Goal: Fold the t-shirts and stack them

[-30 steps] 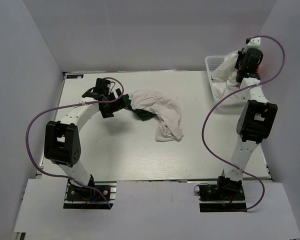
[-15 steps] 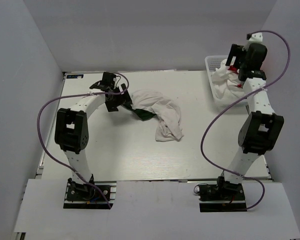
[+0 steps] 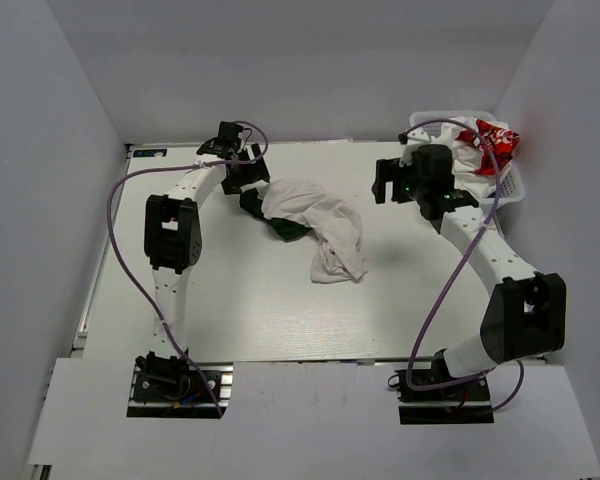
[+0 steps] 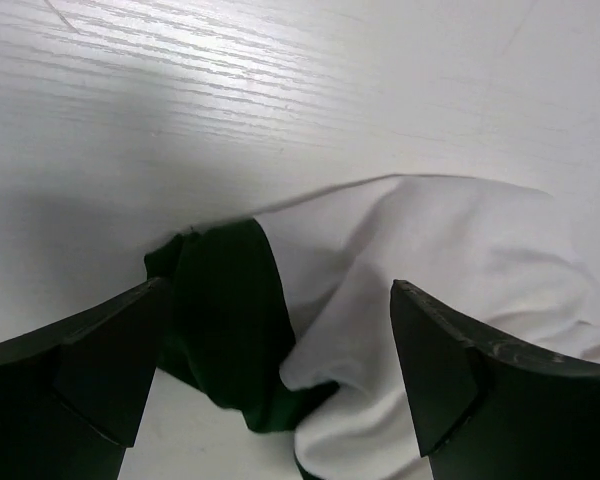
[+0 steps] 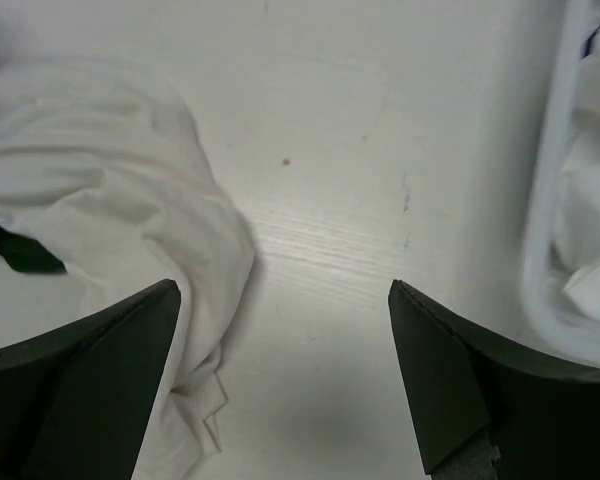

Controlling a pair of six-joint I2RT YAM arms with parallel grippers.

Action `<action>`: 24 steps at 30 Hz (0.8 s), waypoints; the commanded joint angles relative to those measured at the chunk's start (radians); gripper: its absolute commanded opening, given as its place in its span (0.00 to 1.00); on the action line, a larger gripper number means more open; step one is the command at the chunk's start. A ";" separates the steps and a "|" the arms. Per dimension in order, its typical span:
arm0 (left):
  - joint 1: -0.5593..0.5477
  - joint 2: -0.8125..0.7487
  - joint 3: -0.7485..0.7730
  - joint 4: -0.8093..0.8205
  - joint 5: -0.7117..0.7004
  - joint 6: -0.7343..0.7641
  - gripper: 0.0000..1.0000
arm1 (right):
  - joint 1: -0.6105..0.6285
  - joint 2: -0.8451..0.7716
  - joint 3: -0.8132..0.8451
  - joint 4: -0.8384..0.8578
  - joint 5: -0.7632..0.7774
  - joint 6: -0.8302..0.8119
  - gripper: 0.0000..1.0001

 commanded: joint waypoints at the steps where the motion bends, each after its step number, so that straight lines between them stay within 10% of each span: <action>1: 0.007 0.042 0.070 -0.053 0.015 0.026 1.00 | 0.057 -0.003 0.002 -0.025 0.017 0.036 0.90; 4: -0.004 0.054 0.070 -0.033 0.047 0.050 1.00 | 0.118 0.012 -0.050 -0.043 0.082 0.020 0.90; 7: -0.015 0.063 0.070 -0.009 0.104 0.083 0.78 | 0.164 0.026 -0.102 -0.079 0.068 0.019 0.90; 12: -0.015 0.024 -0.035 0.031 0.144 0.093 0.00 | 0.239 0.063 -0.149 -0.062 0.008 0.044 0.90; 17: -0.015 -0.094 -0.176 0.097 0.096 0.093 0.00 | 0.267 0.129 -0.148 -0.024 -0.062 0.121 0.90; 21: -0.015 -0.209 -0.229 0.140 0.096 0.084 0.00 | 0.281 0.162 -0.154 0.007 -0.094 0.191 0.59; 24: -0.015 -0.292 -0.255 0.151 0.105 0.084 0.00 | 0.293 0.126 -0.162 0.012 -0.023 0.217 0.13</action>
